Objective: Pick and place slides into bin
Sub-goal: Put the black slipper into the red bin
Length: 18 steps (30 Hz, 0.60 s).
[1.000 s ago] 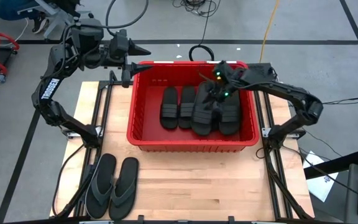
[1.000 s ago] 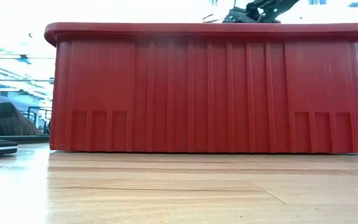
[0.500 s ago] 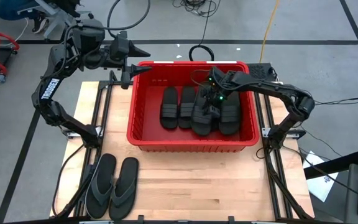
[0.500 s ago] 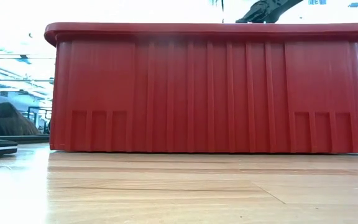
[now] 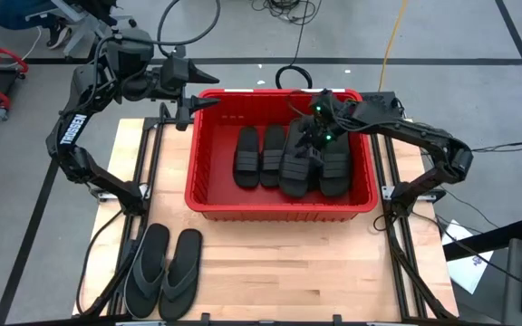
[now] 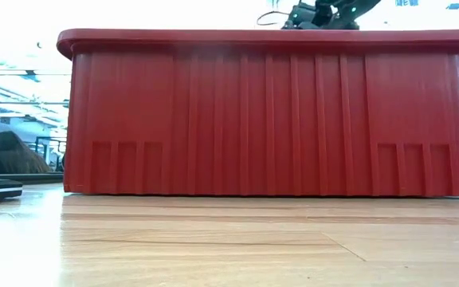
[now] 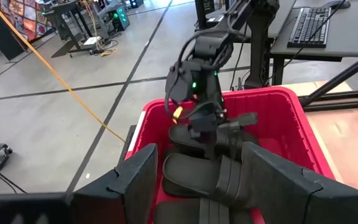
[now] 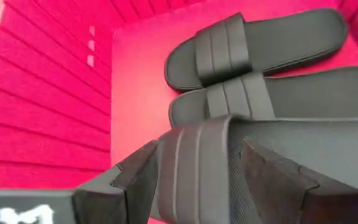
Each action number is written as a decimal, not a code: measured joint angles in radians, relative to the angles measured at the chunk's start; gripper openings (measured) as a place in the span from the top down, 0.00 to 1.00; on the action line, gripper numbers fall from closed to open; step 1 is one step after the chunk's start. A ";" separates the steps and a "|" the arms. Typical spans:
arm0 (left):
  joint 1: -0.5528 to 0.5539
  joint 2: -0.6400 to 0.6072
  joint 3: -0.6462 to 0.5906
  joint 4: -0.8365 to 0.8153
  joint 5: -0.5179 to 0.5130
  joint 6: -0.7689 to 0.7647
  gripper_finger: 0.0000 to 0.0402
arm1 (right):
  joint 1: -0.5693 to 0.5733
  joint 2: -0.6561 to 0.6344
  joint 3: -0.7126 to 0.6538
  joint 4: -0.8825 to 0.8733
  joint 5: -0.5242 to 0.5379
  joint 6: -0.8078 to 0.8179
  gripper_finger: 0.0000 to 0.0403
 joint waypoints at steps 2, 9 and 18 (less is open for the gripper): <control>0.000 0.000 0.000 -0.001 0.001 0.000 0.41 | -0.007 -0.010 0.001 -0.018 0.005 0.002 0.47; 0.001 0.000 0.000 -0.026 0.001 0.000 0.41 | -0.040 0.036 0.000 -0.107 0.002 -0.031 0.47; 0.001 0.000 0.000 -0.032 0.002 -0.006 0.41 | -0.053 0.097 0.000 -0.117 0.048 -0.051 0.47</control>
